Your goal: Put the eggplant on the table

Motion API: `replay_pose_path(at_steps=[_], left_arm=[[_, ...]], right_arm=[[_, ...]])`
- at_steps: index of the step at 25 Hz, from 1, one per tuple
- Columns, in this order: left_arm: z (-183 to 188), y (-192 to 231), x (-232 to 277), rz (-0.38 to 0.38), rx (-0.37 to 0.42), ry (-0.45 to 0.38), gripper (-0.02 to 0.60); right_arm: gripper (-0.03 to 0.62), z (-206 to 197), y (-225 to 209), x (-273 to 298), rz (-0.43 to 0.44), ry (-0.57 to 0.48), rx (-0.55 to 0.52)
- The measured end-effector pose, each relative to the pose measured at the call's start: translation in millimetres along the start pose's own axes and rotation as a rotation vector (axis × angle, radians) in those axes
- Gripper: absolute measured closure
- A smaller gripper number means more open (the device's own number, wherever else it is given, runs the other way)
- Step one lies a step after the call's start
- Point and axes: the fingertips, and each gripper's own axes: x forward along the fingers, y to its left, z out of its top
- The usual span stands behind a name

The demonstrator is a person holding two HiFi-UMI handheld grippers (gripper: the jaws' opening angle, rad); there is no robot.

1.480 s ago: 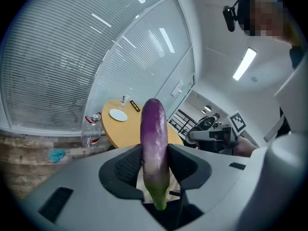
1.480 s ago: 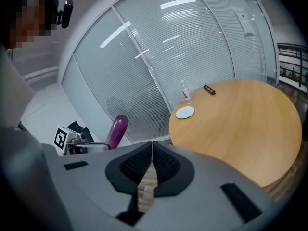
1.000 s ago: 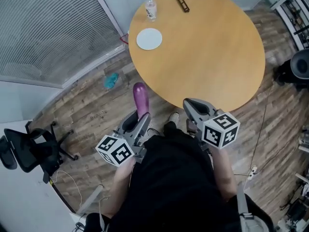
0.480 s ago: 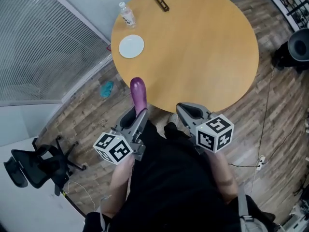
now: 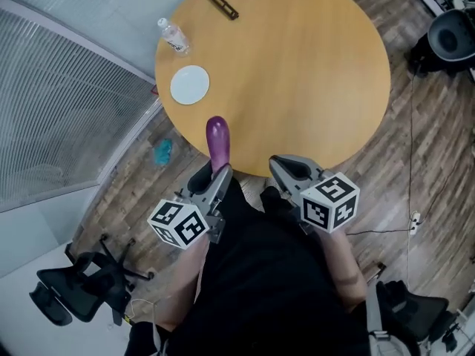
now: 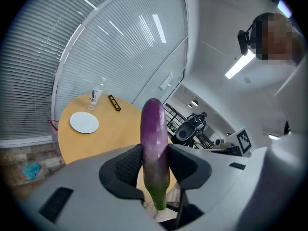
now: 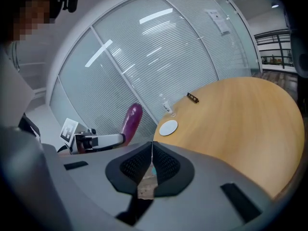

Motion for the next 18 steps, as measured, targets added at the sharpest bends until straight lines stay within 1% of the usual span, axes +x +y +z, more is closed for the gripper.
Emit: replay_pose_path(at_steps=[3,5,7,10,14,18], left_arm=[[11,26,9,-0.021,-0.052,0.053,0.405],[24,46,15,-0.031,-0.053,0.094,0.403],[38,64,20,-0.041,-0.031,0.133,0.404],[53,89,28,-0.057,0.005,0.171,0.405],[63,120,37,-0.047,0.064,0.234,0.403],[74,148,45,-0.03,0.121,0.277,0.405]], right_arm=[[0.576,10,5,14,-0.044,-0.029,0.032],[0.576,19,10,28,-0.073,-0.045,0.053],[0.576,28,16,45,-0.105,-0.057,0.07],[0.576,37,26,67,-0.133,-0.071,0.085],[0.576,41,37,89,-0.157,-0.069,0.085],[0.576,46,43,100,-0.202,-0.093,0.105]])
